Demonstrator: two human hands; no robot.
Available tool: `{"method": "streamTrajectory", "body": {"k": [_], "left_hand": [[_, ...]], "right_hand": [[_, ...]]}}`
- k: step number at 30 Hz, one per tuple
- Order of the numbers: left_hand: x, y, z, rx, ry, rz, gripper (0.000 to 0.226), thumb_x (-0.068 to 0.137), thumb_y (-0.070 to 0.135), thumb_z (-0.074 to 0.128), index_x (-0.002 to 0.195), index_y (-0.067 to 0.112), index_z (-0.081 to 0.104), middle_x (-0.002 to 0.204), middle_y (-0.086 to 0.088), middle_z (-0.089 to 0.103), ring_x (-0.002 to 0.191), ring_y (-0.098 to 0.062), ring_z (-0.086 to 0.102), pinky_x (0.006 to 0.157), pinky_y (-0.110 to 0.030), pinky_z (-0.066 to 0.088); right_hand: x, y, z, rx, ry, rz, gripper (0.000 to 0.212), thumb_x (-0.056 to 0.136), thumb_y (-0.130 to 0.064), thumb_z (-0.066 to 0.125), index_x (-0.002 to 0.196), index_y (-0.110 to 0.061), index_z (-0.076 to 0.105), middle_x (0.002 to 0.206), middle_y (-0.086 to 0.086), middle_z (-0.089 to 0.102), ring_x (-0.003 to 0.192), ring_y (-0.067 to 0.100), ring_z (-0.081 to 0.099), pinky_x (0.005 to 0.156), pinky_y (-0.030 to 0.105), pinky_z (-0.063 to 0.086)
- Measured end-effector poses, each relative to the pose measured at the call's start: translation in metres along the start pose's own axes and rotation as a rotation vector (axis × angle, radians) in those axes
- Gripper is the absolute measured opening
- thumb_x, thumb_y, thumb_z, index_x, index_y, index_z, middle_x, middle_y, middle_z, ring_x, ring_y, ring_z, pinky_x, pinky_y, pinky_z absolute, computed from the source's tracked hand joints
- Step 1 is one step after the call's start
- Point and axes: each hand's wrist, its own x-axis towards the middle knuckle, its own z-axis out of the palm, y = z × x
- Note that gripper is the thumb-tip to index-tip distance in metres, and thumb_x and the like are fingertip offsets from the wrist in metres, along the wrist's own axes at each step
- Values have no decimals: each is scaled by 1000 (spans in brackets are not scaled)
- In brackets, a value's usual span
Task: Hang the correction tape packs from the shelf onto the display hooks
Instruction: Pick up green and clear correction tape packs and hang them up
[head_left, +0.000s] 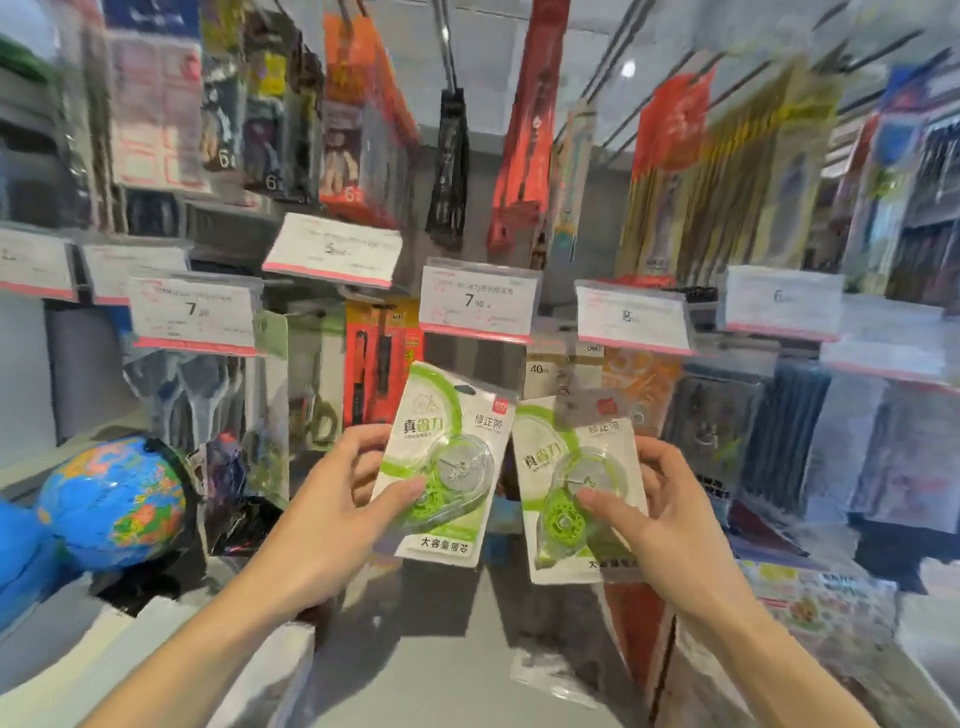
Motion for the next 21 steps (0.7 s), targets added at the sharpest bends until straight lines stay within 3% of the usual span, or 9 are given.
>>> {"method": "streamTrajectory", "body": {"k": [5,10,16,21], "left_hand": [[-5,19,8,69,138,25,42,94,10,72,128,25,55,112,22,78,101,-2,75,80,-12,56],[-14,39,4,119,237,81,38,93,15,74,122,34,58,115,16,78,103,-6,76,82,-13,56],[-26,56,-2,141,264,154,35,89,33,74,116,51,60,120,16,77,108,-8,75,86,-13,55],[-25,69,-7,136,280,226,35,84,38,76,110,56,62,118,18,77,107,-4,74,81,-10,55]], "right_hand": [[10,-2,-23,20,-73,-58,44,88,-13,81,120,-29,55,100,-17,81,88,7,79,67,23,62],[15,1,-30,2,-119,-91,45,86,-28,84,118,-44,57,108,-15,80,96,8,78,82,42,63],[24,3,-23,-2,-136,-130,41,86,-33,83,116,-45,57,107,-21,79,93,2,78,70,16,61],[41,-9,4,-15,-131,-127,38,85,-43,82,112,-41,57,104,-18,79,91,-5,74,64,13,56]]}}
